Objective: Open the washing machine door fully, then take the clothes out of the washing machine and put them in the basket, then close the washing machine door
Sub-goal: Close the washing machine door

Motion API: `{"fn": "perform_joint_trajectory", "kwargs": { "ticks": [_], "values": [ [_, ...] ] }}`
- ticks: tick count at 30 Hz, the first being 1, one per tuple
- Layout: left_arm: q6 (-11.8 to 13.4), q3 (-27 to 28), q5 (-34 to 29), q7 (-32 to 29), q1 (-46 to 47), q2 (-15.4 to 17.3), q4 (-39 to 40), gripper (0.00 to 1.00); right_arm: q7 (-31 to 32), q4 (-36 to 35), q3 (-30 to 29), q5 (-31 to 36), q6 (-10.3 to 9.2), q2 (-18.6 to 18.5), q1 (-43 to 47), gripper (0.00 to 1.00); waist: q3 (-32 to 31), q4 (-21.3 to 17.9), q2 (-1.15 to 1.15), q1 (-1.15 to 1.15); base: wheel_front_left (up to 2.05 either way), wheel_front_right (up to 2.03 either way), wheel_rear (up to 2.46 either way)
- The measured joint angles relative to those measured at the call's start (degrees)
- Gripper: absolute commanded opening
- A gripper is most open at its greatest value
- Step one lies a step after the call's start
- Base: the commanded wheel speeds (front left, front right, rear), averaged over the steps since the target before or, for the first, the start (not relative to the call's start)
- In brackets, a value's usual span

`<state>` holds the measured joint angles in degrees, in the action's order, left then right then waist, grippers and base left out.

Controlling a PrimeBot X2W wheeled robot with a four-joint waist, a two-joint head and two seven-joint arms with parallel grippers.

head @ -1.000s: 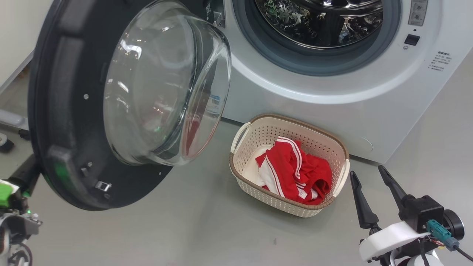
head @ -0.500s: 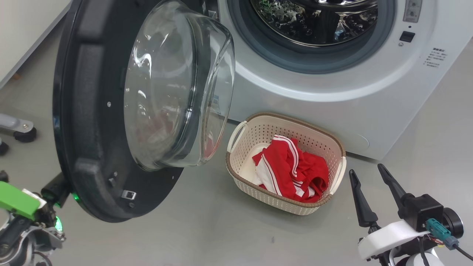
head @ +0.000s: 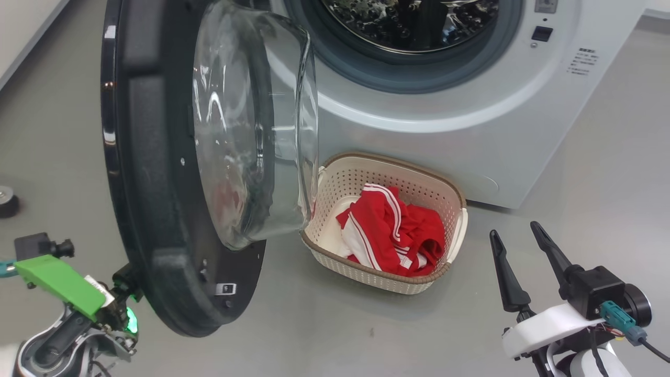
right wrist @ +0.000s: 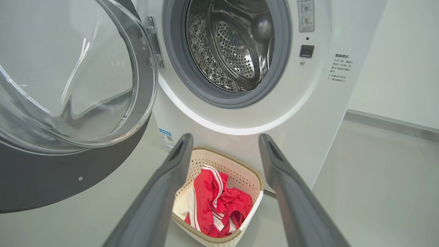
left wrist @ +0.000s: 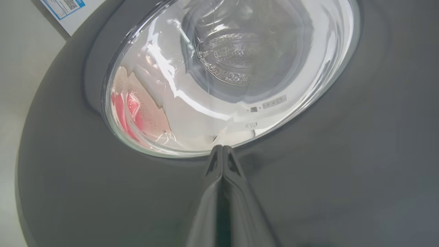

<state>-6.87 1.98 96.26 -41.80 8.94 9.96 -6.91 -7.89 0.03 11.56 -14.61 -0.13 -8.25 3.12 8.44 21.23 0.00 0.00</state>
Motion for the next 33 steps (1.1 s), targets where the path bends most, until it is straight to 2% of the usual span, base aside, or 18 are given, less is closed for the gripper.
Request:
{"fn": "perform_joint_trajectory", "kwargs": {
  "ticks": [19, 33],
  "values": [
    [-0.01, -2.07, 0.05, -2.09, 0.31, -3.02, 5.9, 0.0, -1.08, -0.01, 0.7, -0.1, 0.04, 1.12, -2.92, 1.0, 3.47, -9.69, 0.0, 0.0, 0.0, 0.0, 0.0],
    [-0.01, -1.93, -0.03, -2.25, 4.46, -3.2, 7.28, 0.0, -2.59, -0.03, 0.85, -0.1, 0.07, 1.53, -6.28, 1.0, 7.87, -17.56, 0.0, 0.0, 0.0, 0.0, 0.0]
  ]
}}
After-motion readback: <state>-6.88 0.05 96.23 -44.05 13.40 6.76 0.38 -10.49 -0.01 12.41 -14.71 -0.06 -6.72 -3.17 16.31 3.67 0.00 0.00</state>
